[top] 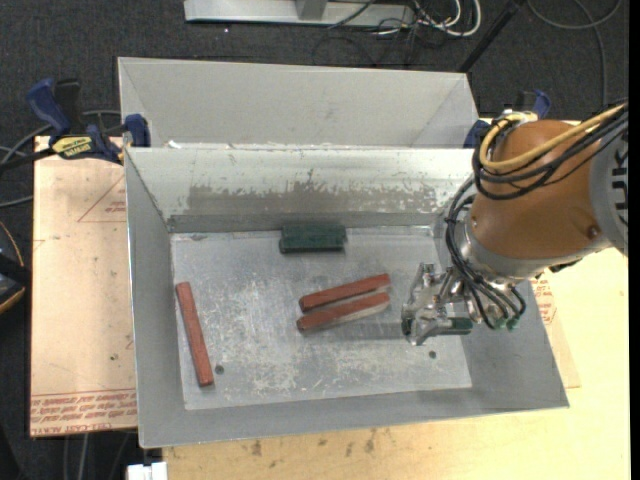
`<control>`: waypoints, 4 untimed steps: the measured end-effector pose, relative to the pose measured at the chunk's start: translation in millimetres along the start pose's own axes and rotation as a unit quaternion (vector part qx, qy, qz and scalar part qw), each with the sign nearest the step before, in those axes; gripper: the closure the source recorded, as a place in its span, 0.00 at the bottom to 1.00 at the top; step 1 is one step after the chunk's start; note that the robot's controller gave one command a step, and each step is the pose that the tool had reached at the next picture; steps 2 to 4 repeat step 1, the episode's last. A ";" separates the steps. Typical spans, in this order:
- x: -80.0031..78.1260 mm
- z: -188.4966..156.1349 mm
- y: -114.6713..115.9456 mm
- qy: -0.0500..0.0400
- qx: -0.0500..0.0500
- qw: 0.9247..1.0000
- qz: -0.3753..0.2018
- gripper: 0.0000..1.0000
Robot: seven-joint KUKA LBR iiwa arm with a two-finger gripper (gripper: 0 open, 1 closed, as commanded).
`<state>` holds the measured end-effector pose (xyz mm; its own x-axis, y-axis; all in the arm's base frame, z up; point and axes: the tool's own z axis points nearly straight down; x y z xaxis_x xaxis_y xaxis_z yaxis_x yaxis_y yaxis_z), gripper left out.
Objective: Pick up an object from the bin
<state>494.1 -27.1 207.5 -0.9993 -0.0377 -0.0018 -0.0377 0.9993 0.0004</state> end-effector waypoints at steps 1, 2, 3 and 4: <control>-0.6 -1.7 0.9 0.001 0.000 1.000 0.004 1.00; -0.6 -1.7 0.9 0.001 0.000 1.000 0.004 1.00; -0.6 -1.7 0.9 0.001 0.000 1.000 0.004 1.00; -0.6 -1.7 0.9 0.001 0.000 1.000 0.004 1.00</control>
Offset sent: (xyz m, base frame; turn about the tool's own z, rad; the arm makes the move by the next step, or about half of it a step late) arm -0.0021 -0.0088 0.0581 -0.1757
